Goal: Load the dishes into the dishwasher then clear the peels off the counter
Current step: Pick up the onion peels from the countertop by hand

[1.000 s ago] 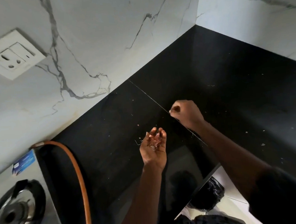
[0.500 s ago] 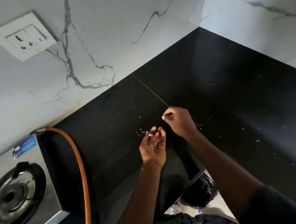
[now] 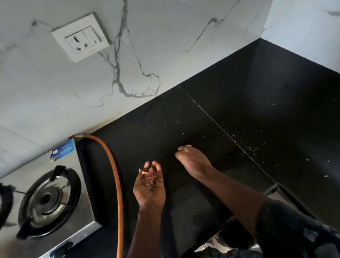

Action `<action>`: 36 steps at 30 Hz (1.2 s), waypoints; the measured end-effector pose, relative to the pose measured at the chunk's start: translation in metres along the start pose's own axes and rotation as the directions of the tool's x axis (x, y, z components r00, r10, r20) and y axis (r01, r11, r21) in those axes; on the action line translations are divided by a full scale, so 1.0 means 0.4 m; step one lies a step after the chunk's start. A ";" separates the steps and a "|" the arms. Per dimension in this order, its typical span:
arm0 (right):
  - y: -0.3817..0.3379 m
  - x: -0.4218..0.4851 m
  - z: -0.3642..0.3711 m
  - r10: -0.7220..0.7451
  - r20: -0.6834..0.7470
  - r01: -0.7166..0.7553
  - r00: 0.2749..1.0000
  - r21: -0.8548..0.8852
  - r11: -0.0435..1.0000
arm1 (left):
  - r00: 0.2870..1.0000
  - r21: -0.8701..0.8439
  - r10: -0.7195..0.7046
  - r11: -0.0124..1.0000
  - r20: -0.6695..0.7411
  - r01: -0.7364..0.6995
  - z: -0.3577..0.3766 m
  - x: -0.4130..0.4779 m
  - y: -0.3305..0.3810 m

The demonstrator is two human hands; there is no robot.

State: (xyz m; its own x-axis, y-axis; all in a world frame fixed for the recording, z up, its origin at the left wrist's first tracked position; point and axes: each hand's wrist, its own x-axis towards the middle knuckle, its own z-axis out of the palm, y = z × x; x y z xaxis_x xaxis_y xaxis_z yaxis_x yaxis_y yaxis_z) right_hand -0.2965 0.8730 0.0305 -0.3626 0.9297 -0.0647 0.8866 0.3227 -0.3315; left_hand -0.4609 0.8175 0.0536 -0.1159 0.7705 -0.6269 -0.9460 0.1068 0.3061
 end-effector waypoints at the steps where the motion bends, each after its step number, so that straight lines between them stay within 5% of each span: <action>1: 0.009 -0.025 0.000 -0.013 -0.024 0.013 1.000 0.019 1.000 | 1.000 -0.003 -0.015 1.000 -0.002 0.015 -0.003 0.000 -0.005; 5: 0.084 -0.139 -0.008 0.215 -0.105 -0.194 0.971 0.181 0.964 | 0.996 0.023 -0.085 0.996 0.002 0.085 -0.011 -0.010 -0.045; 10: 0.129 -0.267 -0.091 0.497 -0.086 -0.386 0.864 0.522 0.761 | 0.984 0.119 -0.175 0.978 0.018 0.172 -0.020 -0.051 -0.123; 16: -0.011 -0.320 -0.212 0.274 -0.281 -0.049 0.920 0.610 0.791 | 0.964 0.222 -0.261 0.944 0.047 0.245 0.007 -0.099 -0.251; 20: -0.066 -0.381 -0.204 0.171 -0.249 -0.044 0.953 0.444 0.895 | 0.945 0.348 -0.306 0.903 0.113 0.251 -0.001 -0.142 -0.319; 25: -0.043 -0.514 -0.195 0.310 -0.465 -0.066 0.829 0.469 0.881 | 0.931 0.329 -0.334 0.904 0.144 0.273 -0.025 -0.229 -0.374; 27: -0.023 -0.574 -0.170 0.564 -0.438 -0.143 0.700 0.688 0.712 | 0.929 0.342 -0.340 0.898 0.143 0.276 -0.052 -0.283 -0.395; 29: -0.015 -0.637 -0.121 0.776 -0.249 -0.217 0.579 0.871 0.441 | 0.922 0.343 -0.368 0.887 0.119 0.310 -0.093 -0.340 -0.417; 33: -0.035 -0.717 0.005 0.792 0.194 -0.087 0.579 0.980 -0.177 | 0.928 0.419 -0.372 0.848 0.032 0.326 -0.188 -0.409 -0.464; 36: -0.052 -0.738 0.096 0.666 0.423 0.109 0.614 0.791 -0.603 | 0.917 0.487 -0.399 0.797 -0.019 0.357 -0.233 -0.433 -0.495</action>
State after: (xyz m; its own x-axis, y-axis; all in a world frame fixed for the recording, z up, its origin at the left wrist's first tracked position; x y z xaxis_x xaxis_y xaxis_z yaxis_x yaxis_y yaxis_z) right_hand -0.2188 0.5850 0.0202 0.2465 0.7107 -0.6589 -0.8009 -0.2334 -0.5514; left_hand -0.2819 0.6044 0.0347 0.2652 0.6522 -0.7102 -0.6482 0.6659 0.3694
